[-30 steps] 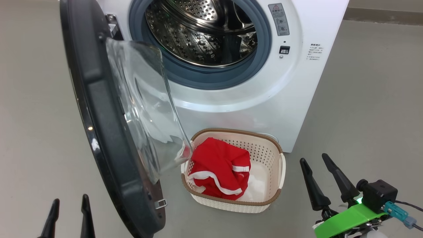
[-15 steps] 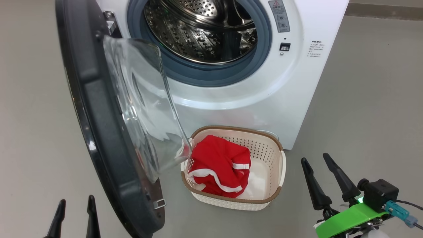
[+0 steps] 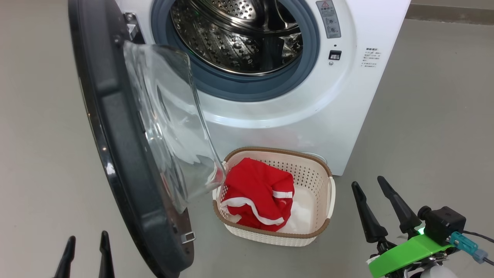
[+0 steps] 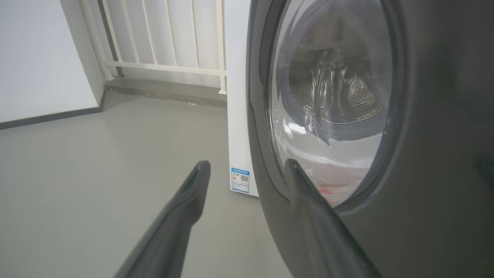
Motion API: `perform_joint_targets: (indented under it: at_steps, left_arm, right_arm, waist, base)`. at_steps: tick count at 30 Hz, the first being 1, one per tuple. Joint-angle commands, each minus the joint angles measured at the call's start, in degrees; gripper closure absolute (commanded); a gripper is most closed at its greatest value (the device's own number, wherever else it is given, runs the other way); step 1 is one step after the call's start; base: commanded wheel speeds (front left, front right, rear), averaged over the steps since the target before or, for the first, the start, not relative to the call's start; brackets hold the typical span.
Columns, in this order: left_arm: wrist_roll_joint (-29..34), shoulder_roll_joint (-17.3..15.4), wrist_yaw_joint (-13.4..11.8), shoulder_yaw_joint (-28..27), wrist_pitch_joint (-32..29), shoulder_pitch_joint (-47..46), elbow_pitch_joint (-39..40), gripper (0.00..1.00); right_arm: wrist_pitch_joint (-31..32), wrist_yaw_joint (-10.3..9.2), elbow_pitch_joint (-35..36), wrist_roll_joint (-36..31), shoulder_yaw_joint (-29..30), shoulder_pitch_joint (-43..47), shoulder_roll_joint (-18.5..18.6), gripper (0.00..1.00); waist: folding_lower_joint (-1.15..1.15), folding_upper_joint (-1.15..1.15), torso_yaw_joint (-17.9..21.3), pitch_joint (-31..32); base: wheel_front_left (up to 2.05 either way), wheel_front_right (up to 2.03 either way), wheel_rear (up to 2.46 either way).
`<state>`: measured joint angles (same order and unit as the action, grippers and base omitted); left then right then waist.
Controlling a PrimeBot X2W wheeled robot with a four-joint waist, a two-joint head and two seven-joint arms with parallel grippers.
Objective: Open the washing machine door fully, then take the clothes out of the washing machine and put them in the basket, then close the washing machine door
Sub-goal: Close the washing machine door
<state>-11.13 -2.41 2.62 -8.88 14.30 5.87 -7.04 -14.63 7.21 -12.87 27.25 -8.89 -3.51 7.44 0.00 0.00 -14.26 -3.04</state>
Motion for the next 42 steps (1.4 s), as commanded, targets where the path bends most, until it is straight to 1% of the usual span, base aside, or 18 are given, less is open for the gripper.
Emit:
perform_joint_targets:
  at_steps: [1,2,3,4,5,7,10,13,16,18,20,21,25,27,30,33,37,42]
  left_arm:
    - [-0.52,-0.47,0.22,-2.00,0.70,-1.84,1.04,0.29]
    - [-1.44,-0.47,0.11,-2.22,0.70,-2.11,1.06,0.58]
    - [-2.46,-0.47,0.08,-2.44,0.70,-2.48,1.30,0.91]
    - [-3.67,-0.47,0.13,-2.67,0.70,-2.93,1.80,1.00]
    - [-5.41,-0.47,0.19,-2.95,0.70,-3.40,2.36,1.00]
    - [-11.25,-0.47,0.37,-3.73,0.70,-4.55,3.66,1.00]
    - [-22.34,-0.47,1.08,-4.36,0.70,-6.40,4.73,1.00]
    - [-29.12,-0.47,1.77,-3.88,0.70,-7.81,5.89,1.00]
    - [-40.71,-0.47,2.10,-2.81,0.37,-9.40,7.75,1.00]
    - [-50.49,-0.47,2.14,-2.25,-1.41,-10.21,10.14,1.00]
    - [-60.10,-0.47,1.52,-1.93,-3.85,-10.50,13.05,1.00]
    - [-60.10,-0.47,1.52,-1.93,-3.85,-10.50,13.05,1.00]
    - [-77.69,-0.47,-3.41,-1.35,-8.80,-9.97,18.49,1.00]
    - [-84.09,-0.47,-5.96,-1.24,-10.23,-9.45,21.15,1.00]
    - [-87.68,-0.47,-8.33,-0.82,-11.99,-8.53,25.03,1.00]
    - [-88.50,-0.62,-9.92,0.14,-13.24,-7.76,28.02,1.00]
    - [-88.42,-0.75,-11.10,0.88,-13.77,-7.41,29.77,1.00]
    - [-87.84,-0.86,-11.53,1.40,-13.79,-7.62,30.49,1.00]
  right_arm:
    - [-0.37,0.28,1.48,-0.02,-1.39,-1.42,0.47,0.00]
    - [-0.37,0.28,1.50,-0.04,-1.40,-1.42,0.46,0.00]
    - [-0.37,0.28,1.51,-0.06,-1.39,-1.42,0.46,0.00]
    - [-0.37,0.28,1.53,-0.08,-1.35,-1.41,0.48,0.00]
    - [-0.37,0.28,1.53,-0.10,-1.30,-1.40,0.52,0.00]
    - [-0.37,0.28,1.55,-0.13,-1.23,-1.36,0.59,0.00]
    - [-0.37,0.28,1.58,-0.15,-1.29,-1.34,0.70,0.00]
    - [-0.37,0.28,1.59,-0.10,-1.52,-1.35,0.80,0.00]
    - [-0.37,0.28,1.60,0.00,-1.93,-1.34,0.91,0.00]
    - [-0.37,0.28,1.62,0.09,-2.23,-1.40,0.93,0.00]
    - [-0.37,0.28,1.57,0.17,-2.26,-1.50,0.86,0.00]
    - [-0.37,0.28,1.57,0.17,-2.26,-1.50,0.86,0.00]
    - [-0.37,0.28,1.24,0.07,-2.35,-1.84,0.74,0.00]
    - [-0.37,0.28,1.07,-0.07,-2.41,-2.12,0.62,0.00]
    - [-0.37,0.28,0.96,-0.26,-2.53,-2.36,0.34,0.00]
    - [-0.37,0.28,1.04,-0.44,-2.38,-2.37,0.08,0.00]
    - [-0.37,0.28,1.20,-0.63,-2.27,-2.46,-0.21,0.00]
    - [-0.37,0.28,1.48,-0.72,-2.30,-2.88,-0.64,0.00]
  waist:
    - [0.00,0.00,0.01,-0.06]
    - [0.00,0.00,0.02,-0.13]
    - [0.00,0.00,0.00,-0.19]
    - [0.00,0.00,-0.04,-0.25]
    - [0.00,0.00,-0.08,-0.29]
    - [0.00,0.00,-0.15,-0.32]
    - [0.00,0.00,-0.23,-0.36]
    - [0.00,0.00,-0.18,-0.33]
    - [0.00,0.00,0.17,-0.25]
    - [0.00,0.00,0.64,-0.23]
    - [0.00,0.00,1.15,-0.29]
    - [0.00,0.00,1.15,-0.29]
    - [0.00,0.00,2.31,-0.59]
    - [0.00,0.00,3.02,-0.82]
    - [0.00,0.00,4.26,-1.02]
    - [0.00,0.00,5.57,-1.21]
    - [0.00,0.00,7.67,-1.44]
    - [0.00,0.00,10.86,-2.23]
  base:
    - [0.00,0.00,0.00]
    - [0.00,0.00,0.00]
    - [0.00,0.00,0.00]
    - [0.00,0.00,0.00]
    - [0.00,0.00,0.00]
    - [0.00,0.00,0.00]
    - [0.00,0.00,0.00]
    - [0.00,0.00,0.00]
    - [0.00,0.00,0.00]
    - [0.00,0.00,0.00]
    - [0.00,0.00,0.00]
    - [0.00,0.00,0.00]
    - [0.00,0.00,0.00]
    - [0.00,0.00,0.00]
    - [0.00,0.00,0.00]
    - [0.00,0.00,0.00]
    - [0.00,0.00,0.00]
    - [0.00,0.00,0.00]
